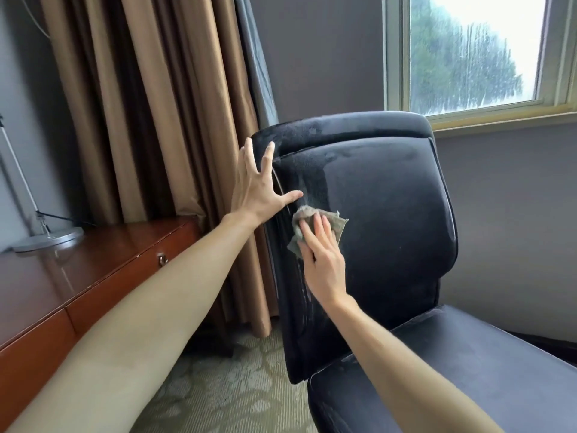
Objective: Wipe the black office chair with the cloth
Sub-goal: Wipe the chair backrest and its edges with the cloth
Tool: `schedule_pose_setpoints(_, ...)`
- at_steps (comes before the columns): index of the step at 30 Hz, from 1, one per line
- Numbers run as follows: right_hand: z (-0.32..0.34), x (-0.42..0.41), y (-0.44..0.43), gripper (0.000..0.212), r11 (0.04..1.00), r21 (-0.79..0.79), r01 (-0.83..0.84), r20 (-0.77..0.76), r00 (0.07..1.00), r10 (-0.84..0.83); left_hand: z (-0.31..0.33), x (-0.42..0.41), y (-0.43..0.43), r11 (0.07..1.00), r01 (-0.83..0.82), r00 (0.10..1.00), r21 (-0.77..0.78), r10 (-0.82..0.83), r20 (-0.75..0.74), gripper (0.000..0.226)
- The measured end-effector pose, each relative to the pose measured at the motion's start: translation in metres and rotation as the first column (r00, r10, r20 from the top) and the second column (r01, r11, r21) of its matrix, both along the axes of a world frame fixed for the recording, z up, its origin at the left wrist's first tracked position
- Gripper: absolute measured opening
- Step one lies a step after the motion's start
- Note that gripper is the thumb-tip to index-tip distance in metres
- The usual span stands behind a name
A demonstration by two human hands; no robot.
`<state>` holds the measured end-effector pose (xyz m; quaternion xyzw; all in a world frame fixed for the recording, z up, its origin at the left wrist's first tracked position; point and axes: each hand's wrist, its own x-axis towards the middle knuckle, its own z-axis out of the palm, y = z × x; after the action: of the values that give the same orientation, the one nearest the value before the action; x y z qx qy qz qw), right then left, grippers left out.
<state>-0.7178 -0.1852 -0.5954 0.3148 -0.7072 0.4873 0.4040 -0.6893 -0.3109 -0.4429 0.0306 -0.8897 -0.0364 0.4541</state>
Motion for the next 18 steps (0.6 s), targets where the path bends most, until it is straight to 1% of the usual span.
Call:
schedule_pose_setpoints(3,-0.004,0.001,-0.001,0.040,1.000,0.008,-0.013,0.056,0.998,0.012,-0.035,0.012,-0.003,0.972,0.047,0.998,0.232,-0.055,0.026,0.120)
schedule_pose_setpoints(6,-0.044,0.010,0.001,0.040,0.999,0.035,0.005,0.039,0.999,-0.007,-0.062,0.020,-0.002,0.932,0.113,0.981,0.344,-0.160,0.110,0.123)
schedule_pose_setpoints(8,-0.071,0.020,0.007,0.042,0.999,0.045,-0.005,0.046,0.999,0.003,-0.074,0.024,0.002,0.904,0.139,0.969,0.405,-0.209,0.133,0.123)
schedule_pose_setpoints(11,-0.076,0.028,0.018,0.043,0.999,0.027,-0.029,0.059,0.998,0.027,-0.083,0.028,0.009,0.886,0.137,0.968,0.443,-0.215,0.132,0.124)
schedule_pose_setpoints(14,-0.045,0.029,0.023,0.044,0.996,-0.062,-0.057,0.111,0.992,0.064,-0.081,0.029,0.012,0.880,0.132,0.970,0.456,-0.209,0.121,0.124)
schedule_pose_setpoints(16,-0.021,0.023,0.024,0.044,0.992,-0.115,-0.047,0.140,0.988,0.063,-0.079,0.029,0.014,0.877,0.126,0.973,0.463,-0.199,0.114,0.123)
schedule_pose_setpoints(18,-0.010,0.016,0.021,0.042,0.995,-0.094,-0.030,0.145,0.989,0.043,-0.079,0.029,0.015,0.876,0.129,0.974,0.465,-0.200,0.107,0.121)
